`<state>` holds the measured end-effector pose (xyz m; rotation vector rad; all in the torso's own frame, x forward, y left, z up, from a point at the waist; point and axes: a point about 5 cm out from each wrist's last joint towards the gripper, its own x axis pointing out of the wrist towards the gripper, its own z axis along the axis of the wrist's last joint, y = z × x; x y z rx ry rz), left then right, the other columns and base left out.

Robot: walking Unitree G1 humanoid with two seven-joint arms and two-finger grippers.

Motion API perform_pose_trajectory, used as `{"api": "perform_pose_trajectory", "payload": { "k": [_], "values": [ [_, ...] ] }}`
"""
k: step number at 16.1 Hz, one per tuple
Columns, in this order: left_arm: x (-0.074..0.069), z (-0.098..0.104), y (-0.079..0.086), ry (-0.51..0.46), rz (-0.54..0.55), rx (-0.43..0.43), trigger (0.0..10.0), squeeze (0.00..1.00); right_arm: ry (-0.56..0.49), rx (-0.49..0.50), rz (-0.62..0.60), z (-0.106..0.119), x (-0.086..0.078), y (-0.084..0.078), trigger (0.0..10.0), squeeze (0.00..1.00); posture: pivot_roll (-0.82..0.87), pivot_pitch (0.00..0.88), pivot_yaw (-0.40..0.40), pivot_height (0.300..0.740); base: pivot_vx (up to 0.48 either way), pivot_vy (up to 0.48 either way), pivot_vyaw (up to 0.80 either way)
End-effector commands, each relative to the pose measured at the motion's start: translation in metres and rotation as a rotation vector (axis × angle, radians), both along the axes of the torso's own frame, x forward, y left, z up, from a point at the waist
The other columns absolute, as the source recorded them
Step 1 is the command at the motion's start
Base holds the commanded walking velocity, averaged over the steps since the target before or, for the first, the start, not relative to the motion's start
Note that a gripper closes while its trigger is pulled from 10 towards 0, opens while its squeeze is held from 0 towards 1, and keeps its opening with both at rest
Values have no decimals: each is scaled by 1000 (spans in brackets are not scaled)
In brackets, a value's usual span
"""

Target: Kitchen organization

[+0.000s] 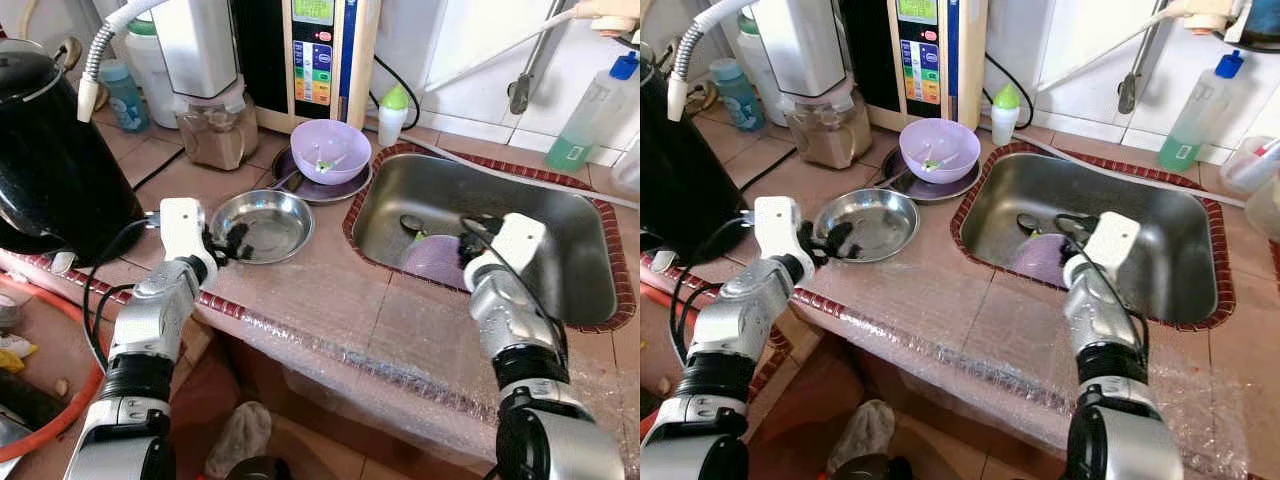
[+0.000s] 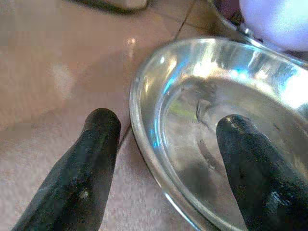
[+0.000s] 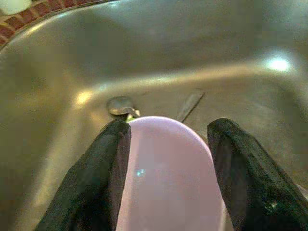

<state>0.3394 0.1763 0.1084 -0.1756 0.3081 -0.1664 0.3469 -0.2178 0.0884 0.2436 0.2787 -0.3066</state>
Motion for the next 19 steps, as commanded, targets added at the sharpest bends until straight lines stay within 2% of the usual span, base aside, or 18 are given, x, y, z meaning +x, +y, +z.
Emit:
{"api": "perform_pose_trajectory", "payload": {
  "k": [1,2,4,5,11,19],
  "values": [
    [2,1,0,22,-12,-23,0,0,25,-3,15,-7,-4,3,10000,1000,-5,0,58,740,0,0,0],
    [1,0,-3,50,-29,-56,0,0,24,2,23,-7,-4,5,10000,1000,-7,0,61,740,0,0,0],
    [1,-3,-2,77,-35,-62,0,0,19,-3,65,-6,-3,9,10000,1000,-9,0,63,740,0,0,0],
    [-1,-5,-1,96,-36,-78,0,0,13,-12,96,-4,-3,12,10000,0,-9,0,63,740,0,0,0],
    [-3,-6,0,112,-31,-101,0,0,11,-8,123,-2,-2,16,10000,0,-8,0,65,740,0,0,0],
    [-19,-13,-2,122,-22,-116,0,0,7,19,132,1,-1,16,10000,0,-10,0,55,740,0,0,0]
  ]
}}
